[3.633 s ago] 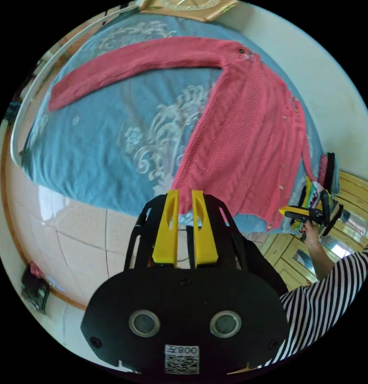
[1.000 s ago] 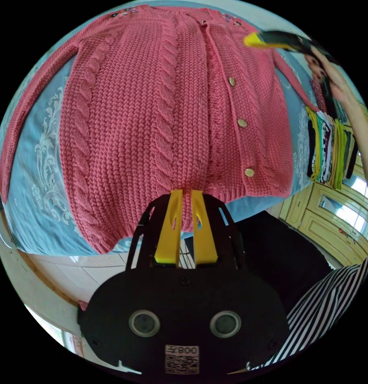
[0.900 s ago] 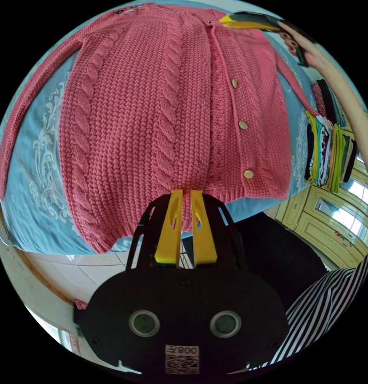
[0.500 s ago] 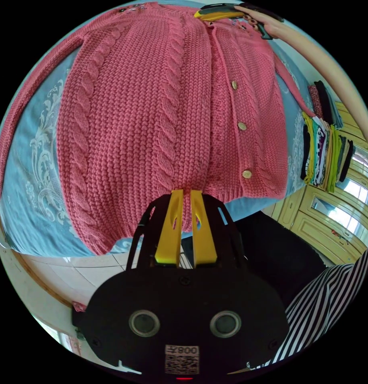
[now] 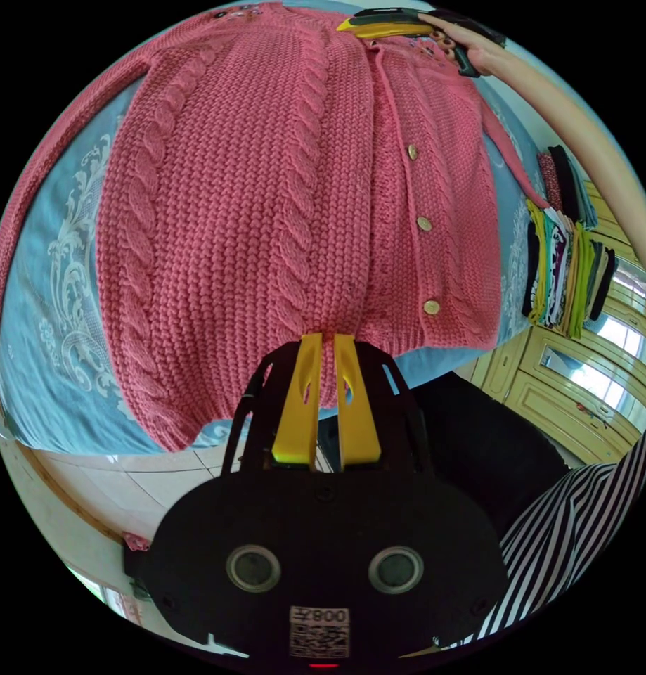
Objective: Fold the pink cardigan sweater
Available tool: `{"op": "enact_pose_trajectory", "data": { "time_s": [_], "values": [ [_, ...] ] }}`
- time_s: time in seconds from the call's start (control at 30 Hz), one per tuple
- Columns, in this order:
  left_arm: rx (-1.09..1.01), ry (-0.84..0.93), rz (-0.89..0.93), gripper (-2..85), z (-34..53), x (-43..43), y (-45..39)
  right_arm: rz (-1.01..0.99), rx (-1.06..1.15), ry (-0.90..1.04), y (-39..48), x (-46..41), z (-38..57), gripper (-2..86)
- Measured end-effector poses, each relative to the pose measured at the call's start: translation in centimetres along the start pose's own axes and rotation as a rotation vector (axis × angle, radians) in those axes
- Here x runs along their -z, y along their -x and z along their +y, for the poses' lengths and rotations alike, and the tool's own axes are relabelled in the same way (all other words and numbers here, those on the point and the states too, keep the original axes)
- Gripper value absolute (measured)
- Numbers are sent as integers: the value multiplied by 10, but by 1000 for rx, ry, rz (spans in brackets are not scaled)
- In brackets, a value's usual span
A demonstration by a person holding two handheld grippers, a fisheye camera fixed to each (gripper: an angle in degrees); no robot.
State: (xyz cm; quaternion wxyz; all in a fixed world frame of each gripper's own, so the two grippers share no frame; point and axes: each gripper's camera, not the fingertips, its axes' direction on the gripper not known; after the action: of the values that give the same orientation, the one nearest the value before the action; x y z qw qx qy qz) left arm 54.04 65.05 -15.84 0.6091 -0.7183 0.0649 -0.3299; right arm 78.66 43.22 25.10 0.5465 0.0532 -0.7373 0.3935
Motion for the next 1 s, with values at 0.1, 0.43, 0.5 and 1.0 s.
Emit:
{"op": "enact_pose_trajectory", "data": {
  "time_s": [0.1,0.43,0.5,1.0],
  "values": [
    [-12,0,-8,18,3,4,3,-17,50,19,10,7,-9,19],
    [-24,-64,109,23,24,48,18,-64,152,-30,39,64,-41,6],
    [-28,-91,149,23,27,59,20,-46,176,-55,47,80,-49,6],
    [-3,-87,288,27,1,34,30,136,100,114,48,46,-112,7]
  ]
}}
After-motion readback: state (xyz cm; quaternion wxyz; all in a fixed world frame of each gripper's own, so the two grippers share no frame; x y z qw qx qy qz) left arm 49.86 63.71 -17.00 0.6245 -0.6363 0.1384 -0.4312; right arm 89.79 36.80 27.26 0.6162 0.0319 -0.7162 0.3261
